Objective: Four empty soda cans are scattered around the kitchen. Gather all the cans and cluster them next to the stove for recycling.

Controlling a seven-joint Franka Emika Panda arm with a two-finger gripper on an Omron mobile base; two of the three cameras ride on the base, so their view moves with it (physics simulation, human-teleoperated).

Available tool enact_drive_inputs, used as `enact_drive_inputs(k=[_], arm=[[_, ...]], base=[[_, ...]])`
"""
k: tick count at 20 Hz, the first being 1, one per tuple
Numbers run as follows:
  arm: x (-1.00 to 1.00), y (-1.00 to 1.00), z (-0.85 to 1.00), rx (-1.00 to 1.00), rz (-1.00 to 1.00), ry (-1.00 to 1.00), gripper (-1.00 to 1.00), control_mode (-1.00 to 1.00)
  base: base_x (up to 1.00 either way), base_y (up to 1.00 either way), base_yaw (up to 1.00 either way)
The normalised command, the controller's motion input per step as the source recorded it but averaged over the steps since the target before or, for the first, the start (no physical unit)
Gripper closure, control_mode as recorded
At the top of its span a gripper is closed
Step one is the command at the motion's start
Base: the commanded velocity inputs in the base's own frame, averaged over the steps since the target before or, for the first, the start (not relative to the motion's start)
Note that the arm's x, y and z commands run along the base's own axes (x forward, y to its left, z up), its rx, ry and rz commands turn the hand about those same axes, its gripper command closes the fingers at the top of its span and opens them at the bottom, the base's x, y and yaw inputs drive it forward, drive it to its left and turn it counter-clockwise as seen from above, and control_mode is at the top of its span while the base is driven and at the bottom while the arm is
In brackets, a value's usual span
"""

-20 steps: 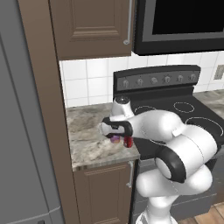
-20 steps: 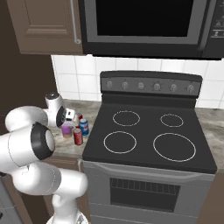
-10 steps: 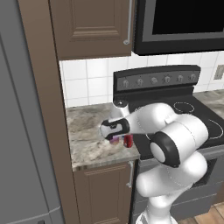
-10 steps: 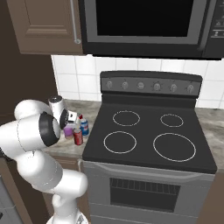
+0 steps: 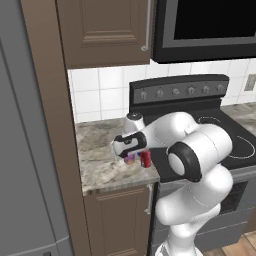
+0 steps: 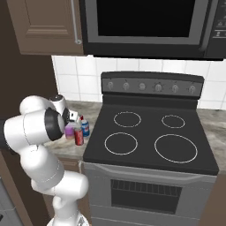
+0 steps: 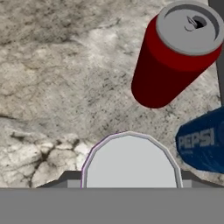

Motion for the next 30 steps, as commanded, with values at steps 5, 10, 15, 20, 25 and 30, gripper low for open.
enact_drive_inputs(k=[5,10,15,20,25,30], arm=[[-0.01,0.06,-0.29,-0.01,0.0,0.0,-1.0,-1.0],[-0.17,0.0,-0.13,0.0,0.0,-0.01,-1.0,-1.0],[-0.18,0.0,-0.04,0.0,0.0,-0.04,-1.0,-1.0],[-0.16,0.0,0.03,0.0,0.0,-0.09,-1.0,-1.0],[-0.13,0.0,0.32,0.0,0.0,-0.15,-1.0,-1.0],[-0.1,-0.04,0.68,0.0,0.0,-0.18,-1.0,-1.0]], base=[[0.0,0.0,0.0],[0.0,0.0,0.0],[0.0,0.0,0.0],[0.0,0.0,0.0],[0.0,0.0,0.0],[0.0,0.0,0.0]])
